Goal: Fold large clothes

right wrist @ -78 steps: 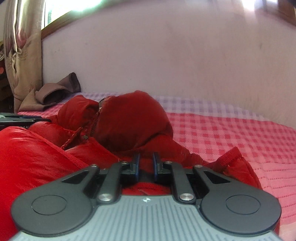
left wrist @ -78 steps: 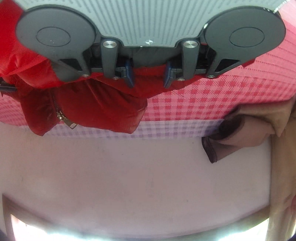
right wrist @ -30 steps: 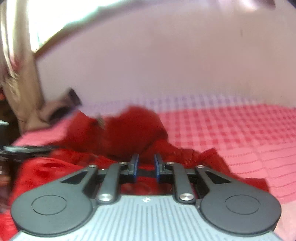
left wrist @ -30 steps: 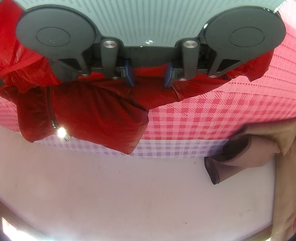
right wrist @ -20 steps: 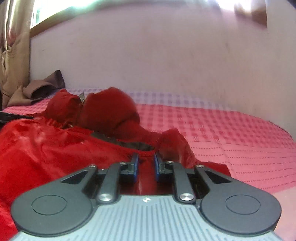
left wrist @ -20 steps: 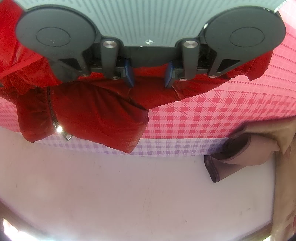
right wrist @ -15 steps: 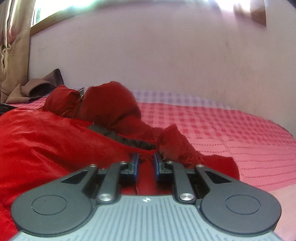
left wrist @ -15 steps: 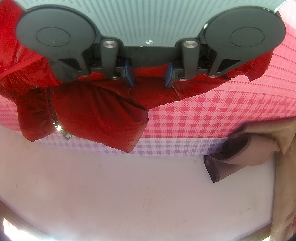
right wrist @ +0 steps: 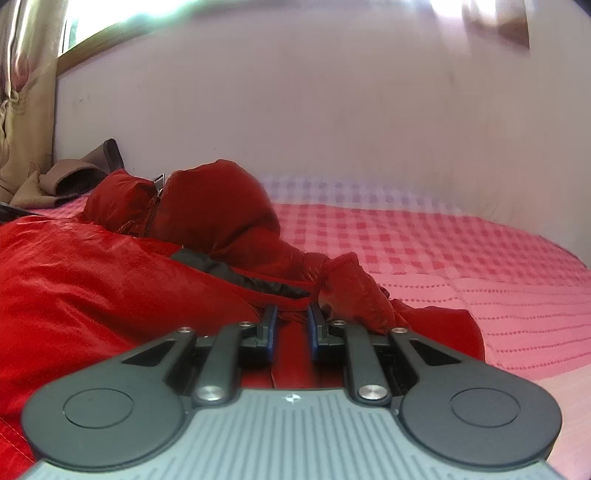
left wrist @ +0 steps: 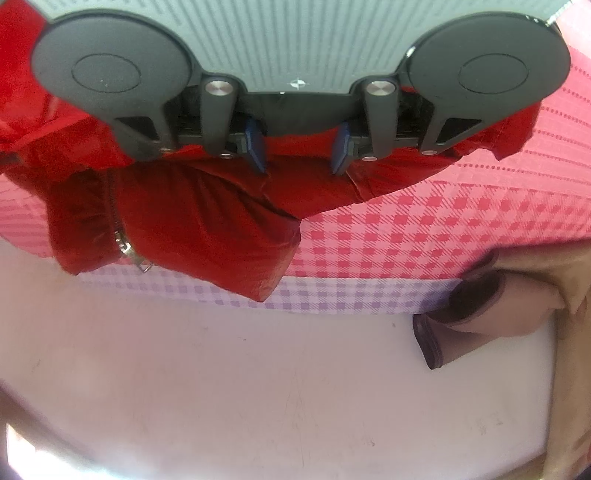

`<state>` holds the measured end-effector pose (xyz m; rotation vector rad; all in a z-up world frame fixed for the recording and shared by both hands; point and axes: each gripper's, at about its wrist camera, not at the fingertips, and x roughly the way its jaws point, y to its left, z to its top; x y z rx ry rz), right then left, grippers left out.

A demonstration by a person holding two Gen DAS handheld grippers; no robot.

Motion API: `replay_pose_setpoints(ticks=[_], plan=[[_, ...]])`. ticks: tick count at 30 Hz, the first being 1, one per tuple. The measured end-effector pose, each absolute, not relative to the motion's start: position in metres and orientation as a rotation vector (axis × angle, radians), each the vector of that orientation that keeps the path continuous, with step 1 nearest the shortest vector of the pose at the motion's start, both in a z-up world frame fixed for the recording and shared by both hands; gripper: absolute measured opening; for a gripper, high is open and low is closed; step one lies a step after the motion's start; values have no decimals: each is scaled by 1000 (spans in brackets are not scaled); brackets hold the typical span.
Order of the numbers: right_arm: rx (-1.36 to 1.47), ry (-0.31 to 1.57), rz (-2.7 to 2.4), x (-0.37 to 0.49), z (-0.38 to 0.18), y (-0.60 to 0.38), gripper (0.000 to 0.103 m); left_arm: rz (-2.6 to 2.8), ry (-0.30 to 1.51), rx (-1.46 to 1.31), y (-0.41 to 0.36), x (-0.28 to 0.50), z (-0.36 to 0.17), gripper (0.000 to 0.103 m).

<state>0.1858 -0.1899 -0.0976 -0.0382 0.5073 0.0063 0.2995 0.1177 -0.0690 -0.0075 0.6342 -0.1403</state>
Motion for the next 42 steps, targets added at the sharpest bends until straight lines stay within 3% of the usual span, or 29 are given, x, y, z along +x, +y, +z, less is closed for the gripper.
replay_pose_setpoints(ticks=[2,4,10,14,17,20,22,24,33,36,39,42], plan=[[-45,502,3,184,-97,-189,16,-129,620,24,116,291,-62,48],[-40,499,4,183,-97,-191,16,-74,577,64,114,278,-52,73],[-23,491,8,182,-96,-193,16,-19,426,66,134,229,-8,88],[-23,485,6,180,-95,-193,16,2,490,19,171,212,-2,86],[-23,484,5,180,-95,-193,16,-34,585,-73,211,205,-11,72],[-22,484,5,180,-95,-193,16,-113,659,-149,243,199,-23,75],[-24,483,4,179,-95,-193,16,-131,677,-152,255,195,-31,91],[-25,482,4,179,-96,-193,16,-161,678,-175,266,193,-38,98],[-36,479,-2,179,-96,-192,16,-418,805,-229,274,212,-77,99],[-42,480,-6,179,-96,-190,16,-486,782,-235,277,215,-81,92],[-48,479,-9,179,-96,-189,16,-580,774,-278,282,215,-87,53],[-60,476,-17,179,-96,-187,16,-570,753,-330,281,208,-90,43]])
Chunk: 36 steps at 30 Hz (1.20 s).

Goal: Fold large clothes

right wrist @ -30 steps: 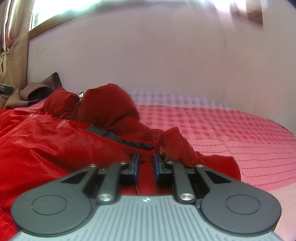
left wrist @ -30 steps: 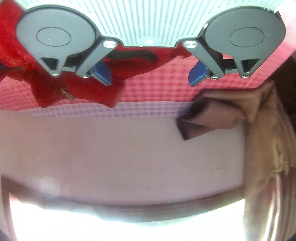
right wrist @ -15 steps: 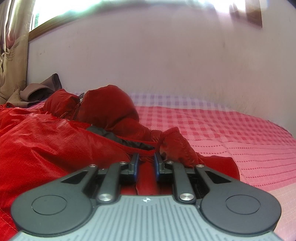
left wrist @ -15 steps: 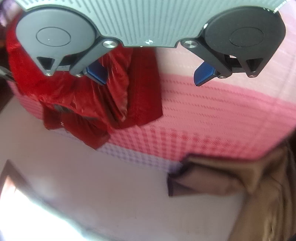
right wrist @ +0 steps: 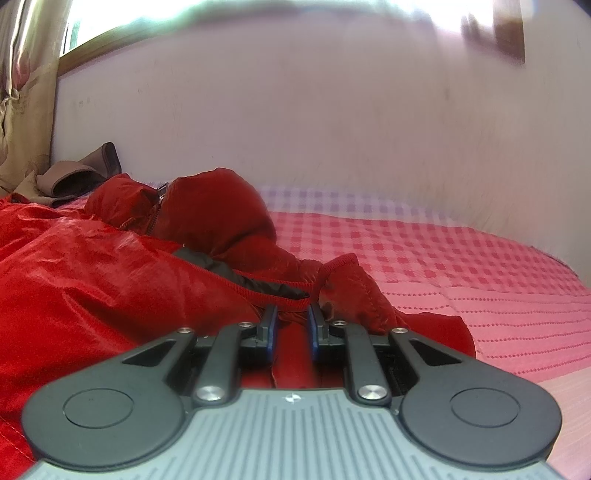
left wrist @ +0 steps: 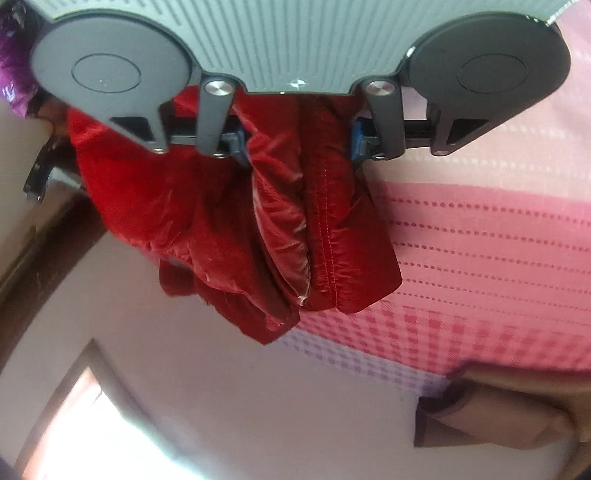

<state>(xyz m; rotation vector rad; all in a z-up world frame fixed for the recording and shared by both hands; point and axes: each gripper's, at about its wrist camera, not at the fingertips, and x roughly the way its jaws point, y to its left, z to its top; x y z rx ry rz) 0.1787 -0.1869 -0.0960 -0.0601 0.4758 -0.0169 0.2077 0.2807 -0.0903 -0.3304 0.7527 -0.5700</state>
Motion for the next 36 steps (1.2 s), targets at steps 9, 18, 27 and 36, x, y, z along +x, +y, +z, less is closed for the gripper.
replay_pose_setpoints(ticks=[9,18,27,36], plan=[[-93,462,-40,175,-95,-182,17,-473,710,-398,274,189,-86,40],[-94,461,-44,173,-95,-182,17,-401,729,-219,254,190,-77,47],[-148,483,-85,169,-79,-173,20,-359,730,-173,247,190,-77,54],[-141,323,148,132,-24,-115,20,-341,722,-143,245,188,-78,64]])
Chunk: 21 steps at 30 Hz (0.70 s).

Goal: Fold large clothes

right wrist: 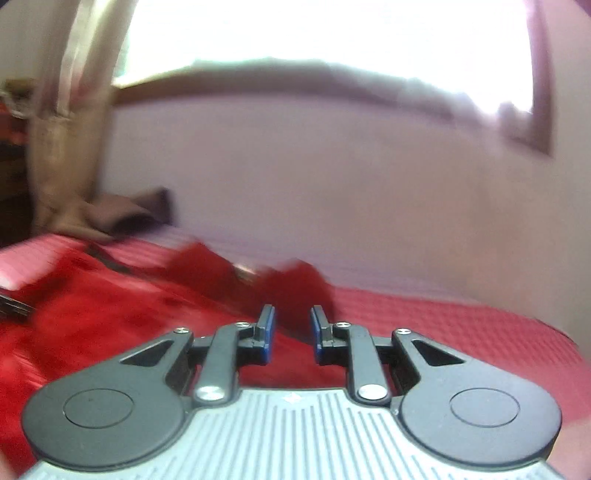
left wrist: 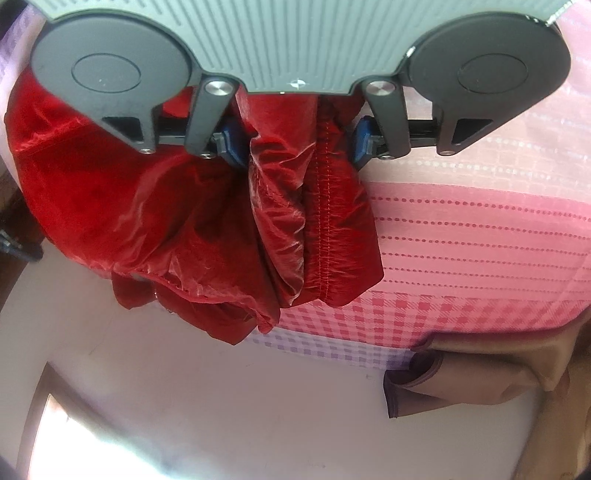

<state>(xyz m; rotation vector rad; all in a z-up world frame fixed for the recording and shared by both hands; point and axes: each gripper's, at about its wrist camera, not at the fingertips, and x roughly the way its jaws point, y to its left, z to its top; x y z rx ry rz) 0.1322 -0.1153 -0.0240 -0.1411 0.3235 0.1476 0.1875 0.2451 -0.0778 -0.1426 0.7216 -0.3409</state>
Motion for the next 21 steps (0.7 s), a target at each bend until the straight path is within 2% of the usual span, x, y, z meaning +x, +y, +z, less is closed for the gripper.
replay_pose_setpoints(ticks=[2,5,6,15,18,20,21], plan=[[-157,340,203,136,-21,-100,20,-336,718,-132,247,187,-78,70],[-207,352,254,142,-22,-82,10,-355,705,-130,252,186,-80,77],[-224,360,269,145,-23,-78,10,-363,705,-137,255,186,-81,79],[-235,404,314,158,-23,-73,10,-437,697,-193,267,187,-85,86],[-195,400,308,155,-20,-77,10,-431,690,-183,265,186,-85,82],[-184,390,308,151,-19,-78,10,-455,695,-196,265,186,-84,69],[-185,388,303,149,-20,-79,10,-482,704,-215,267,186,-84,54]])
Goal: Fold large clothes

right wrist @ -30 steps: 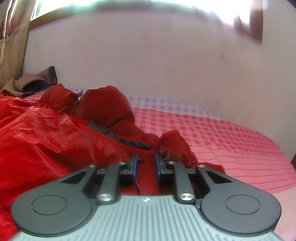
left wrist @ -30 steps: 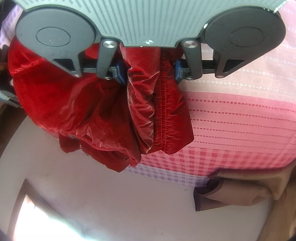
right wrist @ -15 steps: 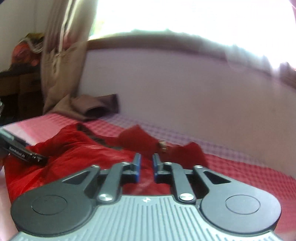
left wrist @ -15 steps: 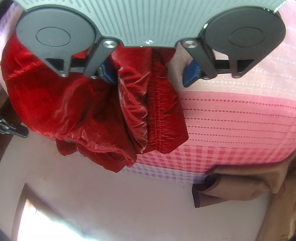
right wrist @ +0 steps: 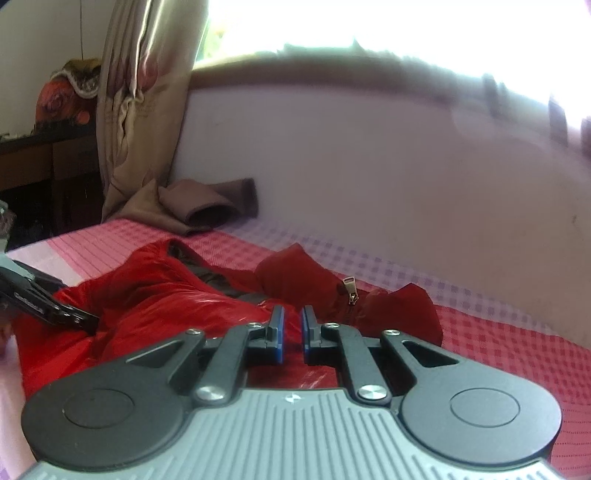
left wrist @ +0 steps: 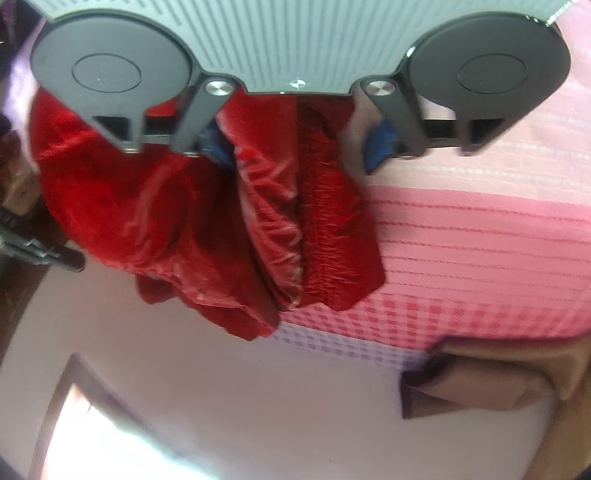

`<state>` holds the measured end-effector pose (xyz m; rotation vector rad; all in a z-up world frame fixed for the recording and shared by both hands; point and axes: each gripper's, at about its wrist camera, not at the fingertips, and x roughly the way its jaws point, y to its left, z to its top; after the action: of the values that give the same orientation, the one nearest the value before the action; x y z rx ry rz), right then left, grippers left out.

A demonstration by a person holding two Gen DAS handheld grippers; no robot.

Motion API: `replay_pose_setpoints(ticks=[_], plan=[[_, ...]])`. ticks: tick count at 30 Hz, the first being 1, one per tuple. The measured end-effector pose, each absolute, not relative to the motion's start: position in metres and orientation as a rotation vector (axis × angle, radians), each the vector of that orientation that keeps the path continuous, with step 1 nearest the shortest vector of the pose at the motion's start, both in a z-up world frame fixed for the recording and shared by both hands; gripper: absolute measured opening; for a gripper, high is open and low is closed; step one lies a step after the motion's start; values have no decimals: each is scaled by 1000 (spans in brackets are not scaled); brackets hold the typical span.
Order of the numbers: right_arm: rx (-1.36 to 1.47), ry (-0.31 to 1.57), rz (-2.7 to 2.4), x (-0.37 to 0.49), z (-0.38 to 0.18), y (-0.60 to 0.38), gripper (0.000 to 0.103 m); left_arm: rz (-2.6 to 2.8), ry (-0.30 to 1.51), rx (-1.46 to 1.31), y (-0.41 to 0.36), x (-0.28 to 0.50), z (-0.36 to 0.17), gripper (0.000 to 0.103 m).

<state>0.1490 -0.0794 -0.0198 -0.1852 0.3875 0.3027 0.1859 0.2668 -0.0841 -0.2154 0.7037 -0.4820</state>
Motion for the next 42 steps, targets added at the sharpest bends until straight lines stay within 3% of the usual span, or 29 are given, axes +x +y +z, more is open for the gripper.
replay_pose_setpoints(ticks=[2,9,12,25,32,42], plan=[[-205,414,279,151,-28,-82,10,-488,715,-255,268,187,-85,52],[-187,544,211,185,-73,-83,7,-464,720,-391,268,180,-73,27],[-180,557,216,187,-81,-82,7,-459,703,-445,265,172,-55,24],[196,615,279,199,-89,-132,7,-629,524,-415,133,126,39,24],[410,638,338,201,-94,-160,7,-688,429,-319,55,109,38,26],[589,686,429,171,-71,-210,7,-682,421,-287,35,107,33,26]])
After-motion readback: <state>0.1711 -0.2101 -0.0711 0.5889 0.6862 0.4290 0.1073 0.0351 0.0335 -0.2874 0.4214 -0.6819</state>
